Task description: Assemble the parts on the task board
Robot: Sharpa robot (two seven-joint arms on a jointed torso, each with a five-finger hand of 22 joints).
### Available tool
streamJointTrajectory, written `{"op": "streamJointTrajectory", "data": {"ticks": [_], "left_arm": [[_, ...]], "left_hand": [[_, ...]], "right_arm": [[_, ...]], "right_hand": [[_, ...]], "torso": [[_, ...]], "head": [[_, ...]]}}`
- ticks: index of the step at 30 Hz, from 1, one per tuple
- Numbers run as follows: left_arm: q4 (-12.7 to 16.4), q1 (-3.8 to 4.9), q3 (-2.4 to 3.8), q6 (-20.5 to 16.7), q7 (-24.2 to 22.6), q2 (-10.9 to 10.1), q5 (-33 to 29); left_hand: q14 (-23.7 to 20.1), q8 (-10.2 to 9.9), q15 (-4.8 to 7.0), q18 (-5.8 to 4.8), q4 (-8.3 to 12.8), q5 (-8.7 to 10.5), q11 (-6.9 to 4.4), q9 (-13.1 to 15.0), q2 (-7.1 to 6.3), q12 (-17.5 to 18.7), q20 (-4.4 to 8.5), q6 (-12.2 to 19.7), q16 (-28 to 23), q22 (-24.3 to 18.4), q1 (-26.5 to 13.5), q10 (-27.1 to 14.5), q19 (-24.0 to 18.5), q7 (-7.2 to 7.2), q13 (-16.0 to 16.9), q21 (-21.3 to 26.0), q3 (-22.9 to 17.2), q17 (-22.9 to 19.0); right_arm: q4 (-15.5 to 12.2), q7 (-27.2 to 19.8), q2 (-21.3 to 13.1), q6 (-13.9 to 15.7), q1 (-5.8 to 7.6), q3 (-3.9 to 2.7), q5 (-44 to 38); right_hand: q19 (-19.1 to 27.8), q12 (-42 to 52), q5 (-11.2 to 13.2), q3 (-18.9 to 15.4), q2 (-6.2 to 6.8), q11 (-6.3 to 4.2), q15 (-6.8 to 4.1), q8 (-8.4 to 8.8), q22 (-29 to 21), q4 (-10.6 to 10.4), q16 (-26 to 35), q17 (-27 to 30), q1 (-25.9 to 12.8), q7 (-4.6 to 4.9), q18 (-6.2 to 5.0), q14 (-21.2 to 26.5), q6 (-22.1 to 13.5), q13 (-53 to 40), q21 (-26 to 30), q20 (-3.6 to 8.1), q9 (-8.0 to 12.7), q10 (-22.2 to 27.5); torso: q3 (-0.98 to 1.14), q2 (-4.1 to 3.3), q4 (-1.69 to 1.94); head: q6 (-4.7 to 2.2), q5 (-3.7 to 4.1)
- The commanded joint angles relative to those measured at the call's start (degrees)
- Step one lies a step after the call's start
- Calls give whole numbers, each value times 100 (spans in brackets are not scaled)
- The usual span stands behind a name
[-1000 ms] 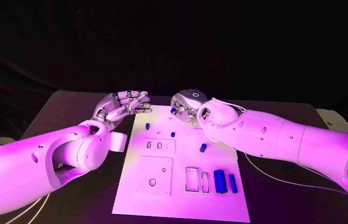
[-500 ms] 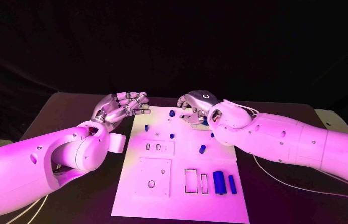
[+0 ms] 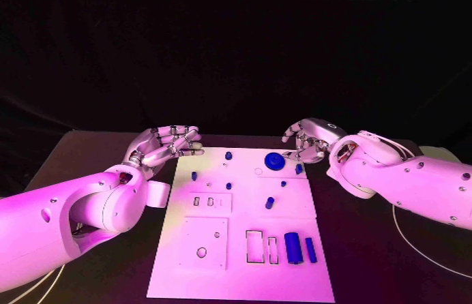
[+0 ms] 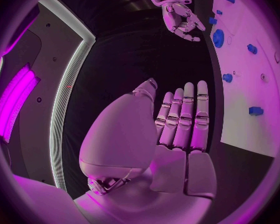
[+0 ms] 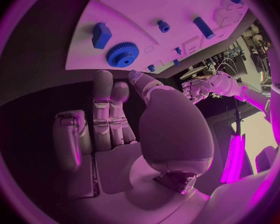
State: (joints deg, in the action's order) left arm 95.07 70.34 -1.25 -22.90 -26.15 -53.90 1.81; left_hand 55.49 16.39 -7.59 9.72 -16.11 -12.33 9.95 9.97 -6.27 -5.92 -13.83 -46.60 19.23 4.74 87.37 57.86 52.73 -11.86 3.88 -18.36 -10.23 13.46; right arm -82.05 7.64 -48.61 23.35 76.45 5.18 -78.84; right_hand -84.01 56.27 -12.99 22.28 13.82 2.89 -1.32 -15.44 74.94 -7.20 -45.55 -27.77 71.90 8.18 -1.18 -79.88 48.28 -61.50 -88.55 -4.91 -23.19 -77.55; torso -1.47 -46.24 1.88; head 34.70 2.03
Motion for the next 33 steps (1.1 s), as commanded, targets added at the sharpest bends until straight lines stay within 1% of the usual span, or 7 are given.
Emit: {"op": "streamJointTrajectory", "data": {"ticks": [1,2,5,7,8,13,33], "left_arm": [[-2,8,5,120,-24,15,22],[-4,8,5,122,-24,16,22],[-11,8,5,125,-22,17,22],[-15,8,5,127,-21,18,22],[-18,7,5,128,-20,18,22],[-33,7,5,131,-19,19,22],[-56,7,5,151,-8,33,22]], "left_hand": [[12,-23,-8,82,-9,27,36,-5,-30,25,1,6,-17,-5,-14,9,28,-139,-7,5,-26,5],[12,-23,-8,82,-9,27,36,-5,-30,25,1,6,-17,-5,-14,9,28,-139,-7,5,-26,5],[12,-23,-8,82,-9,27,36,-5,-30,25,1,6,-17,-5,-14,9,28,-139,-7,5,-26,5],[12,-23,-8,82,-9,27,36,-5,-30,25,1,6,-17,-5,-14,9,28,-139,-7,5,-26,5],[10,-23,-7,82,-8,27,34,-5,-30,26,1,4,-19,-6,-14,12,28,-136,-7,7,-28,6],[6,-22,-5,83,-8,28,29,-5,-30,29,1,0,-23,-9,-14,18,29,-129,-6,9,-33,8],[6,-22,-5,83,-8,28,29,-5,-30,29,1,0,-23,-9,-14,18,29,-129,-6,9,-33,8]], "right_arm": [[46,-4,-6,-599,-3,-1,645],[70,0,1,-628,-5,0,659],[148,11,55,-684,-20,2,659],[184,13,97,-694,-31,4,652],[203,12,125,-695,-38,6,648],[281,11,252,-671,-64,11,637],[565,62,592,-665,-113,38,439]], "right_hand": [[-543,2367,-12,-159,-87,71,40,-134,1428,-99,13,18,29,40,97,-17,-131,-1820,-96,-38,-75,-542],[-538,2626,-8,-205,-88,79,47,-164,1422,-126,9,22,34,52,96,-13,-170,-2077,-91,-47,-88,-689],[-585,2988,-12,-276,-107,99,61,-215,1487,-161,-2,29,67,69,113,-11,-238,-2442,-133,-59,-107,-924],[-599,3079,-14,-304,-115,105,66,-231,1506,-175,-5,32,78,75,118,-10,-264,-2536,-145,-64,-112,-991],[-599,3137,-15,-320,-122,109,69,-243,1506,-183,-8,34,86,78,118,-10,-275,-2597,-145,-67,-115,-1037],[-599,3161,-16,-334,-129,113,72,-249,1506,-190,-10,35,96,82,118,-8,-294,-2621,-145,-69,-116,-1054],[-599,3170,11,-308,-186,128,83,-272,1506,-156,-17,42,216,99,118,-3,-345,-2629,-145,-81,-118,-1051]], "torso": [[11,-10,-15],[5,-7,-7],[9,-11,-2],[1,-10,0],[5,-14,3],[-6,-4,4],[-8,1,-8]], "head": [[6,-13],[9,-10],[11,-13],[24,-16],[22,-15],[47,-21],[98,-35]]}}
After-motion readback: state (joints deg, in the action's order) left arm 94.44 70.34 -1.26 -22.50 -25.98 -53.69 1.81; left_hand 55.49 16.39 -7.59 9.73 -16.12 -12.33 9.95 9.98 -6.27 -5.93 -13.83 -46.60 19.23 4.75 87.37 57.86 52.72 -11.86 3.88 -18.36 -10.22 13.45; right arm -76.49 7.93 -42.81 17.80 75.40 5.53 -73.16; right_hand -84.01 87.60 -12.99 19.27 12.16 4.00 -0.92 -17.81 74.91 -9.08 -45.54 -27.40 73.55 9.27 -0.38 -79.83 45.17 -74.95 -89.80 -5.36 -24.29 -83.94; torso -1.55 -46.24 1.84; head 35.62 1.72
